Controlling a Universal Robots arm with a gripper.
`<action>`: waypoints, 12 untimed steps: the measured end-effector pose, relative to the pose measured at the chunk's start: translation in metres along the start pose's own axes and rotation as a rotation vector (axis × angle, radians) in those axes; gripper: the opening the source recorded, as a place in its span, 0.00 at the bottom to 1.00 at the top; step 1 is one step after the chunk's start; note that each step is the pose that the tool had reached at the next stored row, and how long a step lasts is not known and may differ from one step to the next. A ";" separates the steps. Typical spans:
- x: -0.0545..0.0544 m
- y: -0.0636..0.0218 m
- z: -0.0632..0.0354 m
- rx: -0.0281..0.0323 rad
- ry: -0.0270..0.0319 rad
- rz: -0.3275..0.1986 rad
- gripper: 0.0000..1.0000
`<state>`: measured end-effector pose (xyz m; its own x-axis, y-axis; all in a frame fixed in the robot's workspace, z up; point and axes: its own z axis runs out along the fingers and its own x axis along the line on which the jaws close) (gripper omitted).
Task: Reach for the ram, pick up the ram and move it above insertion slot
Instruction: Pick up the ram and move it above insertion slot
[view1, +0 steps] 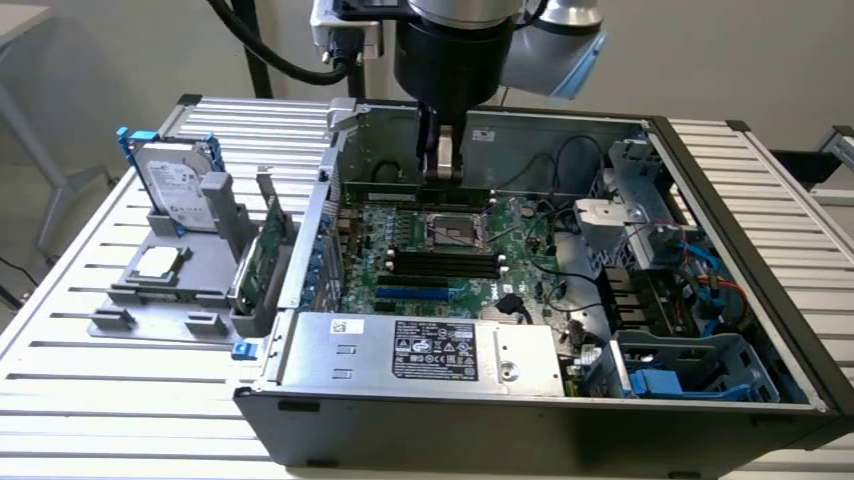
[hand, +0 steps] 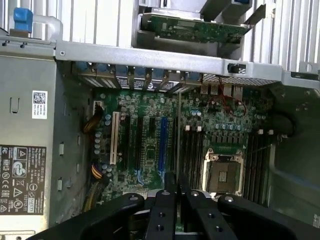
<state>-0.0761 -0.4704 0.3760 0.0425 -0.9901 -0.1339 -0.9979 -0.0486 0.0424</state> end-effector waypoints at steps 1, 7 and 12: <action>-0.002 -0.0033 0.0011 -0.0001 0.0000 0.000 0.14; -0.023 -0.0149 0.0079 -0.0001 0.0009 0.000 0.14; -0.027 -0.0230 0.0093 -0.0002 0.0059 0.001 0.14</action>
<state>-0.0548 -0.4416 0.3693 0.0421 -0.9909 -0.1280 -0.9979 -0.0479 0.0427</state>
